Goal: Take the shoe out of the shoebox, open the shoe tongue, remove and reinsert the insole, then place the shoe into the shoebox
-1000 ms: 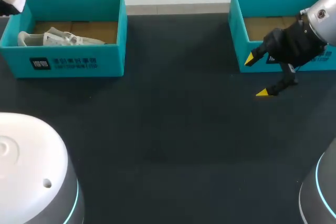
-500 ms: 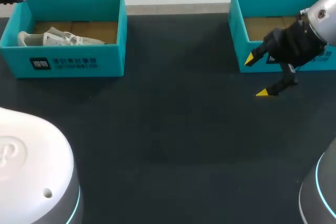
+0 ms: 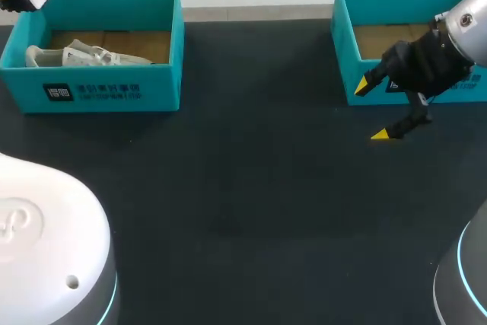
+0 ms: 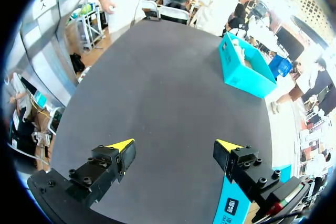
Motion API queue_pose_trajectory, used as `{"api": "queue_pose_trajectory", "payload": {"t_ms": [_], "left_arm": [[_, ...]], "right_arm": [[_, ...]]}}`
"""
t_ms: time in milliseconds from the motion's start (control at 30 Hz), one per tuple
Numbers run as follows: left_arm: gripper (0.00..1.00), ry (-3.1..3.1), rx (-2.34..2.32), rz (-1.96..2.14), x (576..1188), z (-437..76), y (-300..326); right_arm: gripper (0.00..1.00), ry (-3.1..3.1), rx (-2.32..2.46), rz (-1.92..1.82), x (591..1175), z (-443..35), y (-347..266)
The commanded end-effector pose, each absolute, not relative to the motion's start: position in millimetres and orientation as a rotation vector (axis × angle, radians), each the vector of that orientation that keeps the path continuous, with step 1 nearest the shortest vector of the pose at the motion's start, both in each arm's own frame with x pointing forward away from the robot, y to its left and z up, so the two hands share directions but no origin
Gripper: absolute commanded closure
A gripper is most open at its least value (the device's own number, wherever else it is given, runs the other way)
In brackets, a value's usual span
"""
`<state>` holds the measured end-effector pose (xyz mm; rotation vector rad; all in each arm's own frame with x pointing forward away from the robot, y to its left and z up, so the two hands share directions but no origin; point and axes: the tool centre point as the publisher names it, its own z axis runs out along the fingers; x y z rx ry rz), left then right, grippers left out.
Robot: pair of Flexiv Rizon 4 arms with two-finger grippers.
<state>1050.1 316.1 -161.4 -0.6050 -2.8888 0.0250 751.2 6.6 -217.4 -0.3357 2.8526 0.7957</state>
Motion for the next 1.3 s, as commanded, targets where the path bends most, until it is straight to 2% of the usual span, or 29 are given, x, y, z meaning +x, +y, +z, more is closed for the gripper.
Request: {"api": "queue_pose_trajectory", "payload": {"t_ms": [33,500,1300], "left_arm": [[1.0,-2.65,-1.489,-0.133,1035.2,-159.2,318.1],[1.0,-2.109,-2.086,-0.27,1063.2,-149.6,323.4],[1.0,-2.109,-2.086,-0.27,1063.2,-149.6,323.4]], "right_arm": [[0.0,2.853,-0.335,0.792,751.0,-217.9,7.1],[0.0,2.853,-0.335,0.792,751.0,-217.9,7.1],[0.0,2.853,-0.335,0.792,751.0,-217.9,7.1]]}}
